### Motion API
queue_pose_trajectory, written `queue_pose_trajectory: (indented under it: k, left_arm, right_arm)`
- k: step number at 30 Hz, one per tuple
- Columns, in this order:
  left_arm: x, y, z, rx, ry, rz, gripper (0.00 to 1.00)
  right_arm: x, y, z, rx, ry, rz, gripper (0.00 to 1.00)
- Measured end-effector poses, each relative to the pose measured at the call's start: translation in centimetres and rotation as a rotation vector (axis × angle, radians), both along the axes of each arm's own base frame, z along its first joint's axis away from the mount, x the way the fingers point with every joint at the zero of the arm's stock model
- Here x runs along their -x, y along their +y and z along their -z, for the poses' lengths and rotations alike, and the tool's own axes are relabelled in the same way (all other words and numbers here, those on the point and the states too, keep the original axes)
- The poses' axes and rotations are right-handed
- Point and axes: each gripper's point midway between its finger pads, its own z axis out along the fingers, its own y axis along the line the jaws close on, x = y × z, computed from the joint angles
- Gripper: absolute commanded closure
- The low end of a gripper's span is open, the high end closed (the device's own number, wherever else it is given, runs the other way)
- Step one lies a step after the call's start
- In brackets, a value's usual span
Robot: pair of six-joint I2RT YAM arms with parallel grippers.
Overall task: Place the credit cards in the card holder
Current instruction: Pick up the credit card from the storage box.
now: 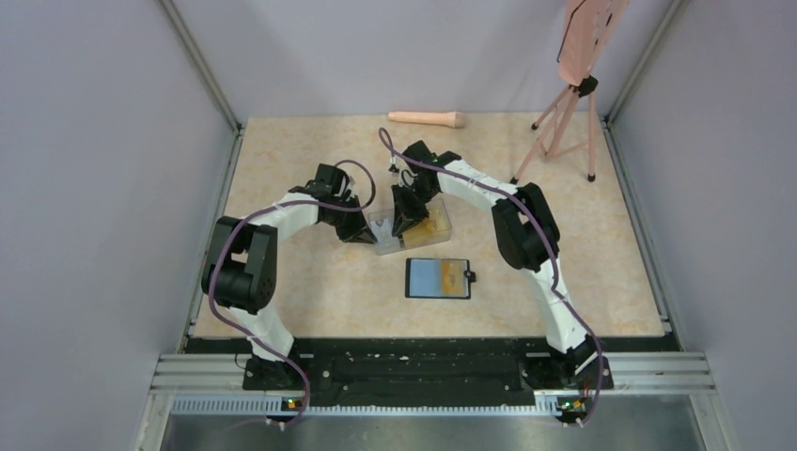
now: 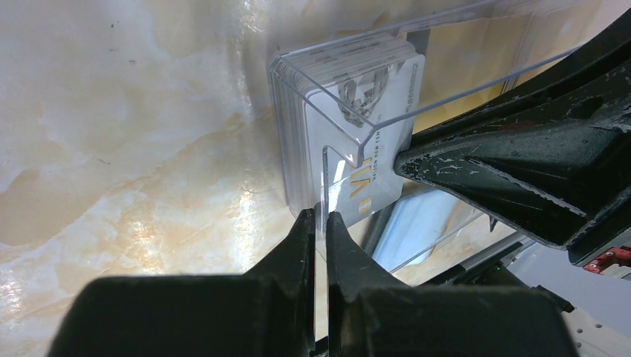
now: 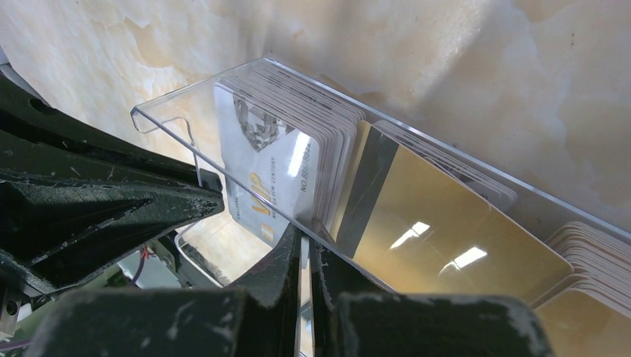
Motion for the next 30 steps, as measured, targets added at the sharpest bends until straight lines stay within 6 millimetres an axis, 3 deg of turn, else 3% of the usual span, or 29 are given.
queue_pose_trajectory:
  k: [17, 30]
  left_arm:
    - [0.0, -0.3, 0.0, 0.003, 0.004, -0.012, 0.94]
    - [0.0, -1.0, 0.0, 0.017, 0.005, -0.013, 0.95]
  right_arm:
    - [-0.1, -0.5, -0.3, 0.024, -0.037, -0.018, 1.0]
    - [0.2, -1.1, -1.7, 0.032, -0.064, -0.037, 1.0]
